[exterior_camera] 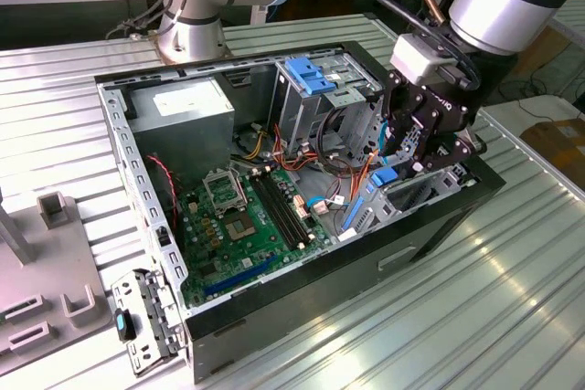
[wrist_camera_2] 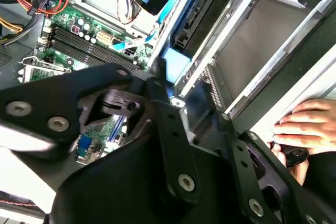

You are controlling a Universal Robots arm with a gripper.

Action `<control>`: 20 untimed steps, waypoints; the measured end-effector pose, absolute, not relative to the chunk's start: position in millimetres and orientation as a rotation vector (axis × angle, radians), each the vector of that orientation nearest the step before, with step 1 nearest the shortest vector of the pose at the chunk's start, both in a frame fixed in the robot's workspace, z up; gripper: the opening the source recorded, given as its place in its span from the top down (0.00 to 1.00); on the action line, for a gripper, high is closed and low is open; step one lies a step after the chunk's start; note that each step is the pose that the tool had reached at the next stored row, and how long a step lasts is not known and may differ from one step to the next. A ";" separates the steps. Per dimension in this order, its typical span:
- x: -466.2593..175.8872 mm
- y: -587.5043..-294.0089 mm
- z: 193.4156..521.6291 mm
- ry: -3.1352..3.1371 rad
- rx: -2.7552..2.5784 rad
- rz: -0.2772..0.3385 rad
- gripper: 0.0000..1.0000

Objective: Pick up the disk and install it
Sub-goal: 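Insert the disk into the insertion slot, then insert the first disk wire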

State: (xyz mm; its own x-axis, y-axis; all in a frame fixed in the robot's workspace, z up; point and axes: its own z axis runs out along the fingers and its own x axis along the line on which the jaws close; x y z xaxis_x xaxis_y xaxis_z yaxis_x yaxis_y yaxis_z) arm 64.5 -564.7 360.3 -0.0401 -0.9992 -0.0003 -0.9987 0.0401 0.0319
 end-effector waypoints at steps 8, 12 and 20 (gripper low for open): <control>107.8 -564.7 357.7 -2.250 2.161 -0.036 0.89; 108.4 -564.7 357.7 -2.250 2.161 -0.036 0.89; 109.1 -564.7 357.6 -2.250 2.161 -0.036 0.89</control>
State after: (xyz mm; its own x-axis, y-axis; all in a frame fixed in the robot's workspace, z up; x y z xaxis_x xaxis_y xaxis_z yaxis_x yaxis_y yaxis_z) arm 109.1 -564.7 357.6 -0.0402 -0.9992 -0.0003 -0.9987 0.0401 0.0319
